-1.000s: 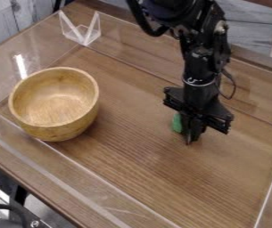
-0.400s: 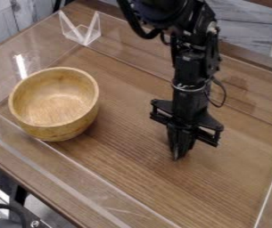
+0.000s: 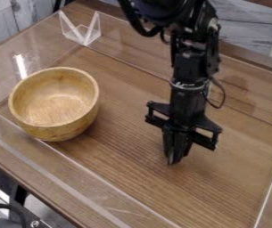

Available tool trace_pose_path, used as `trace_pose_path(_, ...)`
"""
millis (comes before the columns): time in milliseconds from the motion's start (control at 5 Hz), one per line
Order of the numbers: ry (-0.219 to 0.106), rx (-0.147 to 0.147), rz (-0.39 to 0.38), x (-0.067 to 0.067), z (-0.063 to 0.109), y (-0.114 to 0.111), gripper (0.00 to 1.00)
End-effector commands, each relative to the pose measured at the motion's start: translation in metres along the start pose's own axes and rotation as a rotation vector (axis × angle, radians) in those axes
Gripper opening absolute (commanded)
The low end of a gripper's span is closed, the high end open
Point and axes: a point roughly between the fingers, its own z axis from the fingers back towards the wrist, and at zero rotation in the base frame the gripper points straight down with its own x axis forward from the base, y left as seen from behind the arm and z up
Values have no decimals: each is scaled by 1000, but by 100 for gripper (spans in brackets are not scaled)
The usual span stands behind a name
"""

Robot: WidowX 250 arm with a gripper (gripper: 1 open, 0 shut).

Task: Put the green block in the brown bowl

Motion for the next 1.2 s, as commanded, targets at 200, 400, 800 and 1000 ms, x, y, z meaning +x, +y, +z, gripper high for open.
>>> trace_pose_path(200,-35,-28,-1,-2,33,-3,0)
trace_pose_path(400,-29,-37,-4,-3,35,-3,0)
trace_pose_path(800,-29,-50,-9,1,37,-1,0)
trace_pose_path(1000,-38,-59,-8,-3,47,3,0)
